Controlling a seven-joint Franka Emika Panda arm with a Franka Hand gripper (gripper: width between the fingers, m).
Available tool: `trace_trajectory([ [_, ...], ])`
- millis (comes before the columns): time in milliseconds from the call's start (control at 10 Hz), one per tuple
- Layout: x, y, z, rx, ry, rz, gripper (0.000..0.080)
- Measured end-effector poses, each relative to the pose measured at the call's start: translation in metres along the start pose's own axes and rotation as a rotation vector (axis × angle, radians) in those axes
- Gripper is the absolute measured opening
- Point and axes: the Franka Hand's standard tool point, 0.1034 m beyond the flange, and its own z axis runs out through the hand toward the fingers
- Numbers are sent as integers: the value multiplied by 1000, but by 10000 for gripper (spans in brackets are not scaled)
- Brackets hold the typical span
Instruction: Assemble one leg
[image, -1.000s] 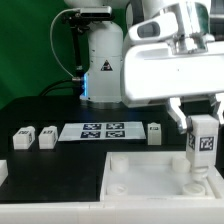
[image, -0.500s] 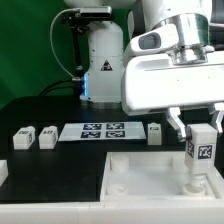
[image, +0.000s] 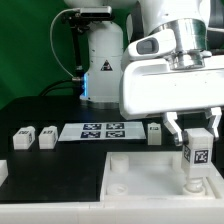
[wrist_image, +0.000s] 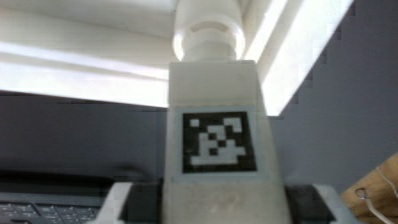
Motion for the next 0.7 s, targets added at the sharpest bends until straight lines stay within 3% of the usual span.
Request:
trace_trajectory([
  [200,-7,0,8,-1,-5,0,297],
  [600,-6,0,9,-4,22,-2,297],
  [700,-6,0,9,-4,22,-3,373],
])
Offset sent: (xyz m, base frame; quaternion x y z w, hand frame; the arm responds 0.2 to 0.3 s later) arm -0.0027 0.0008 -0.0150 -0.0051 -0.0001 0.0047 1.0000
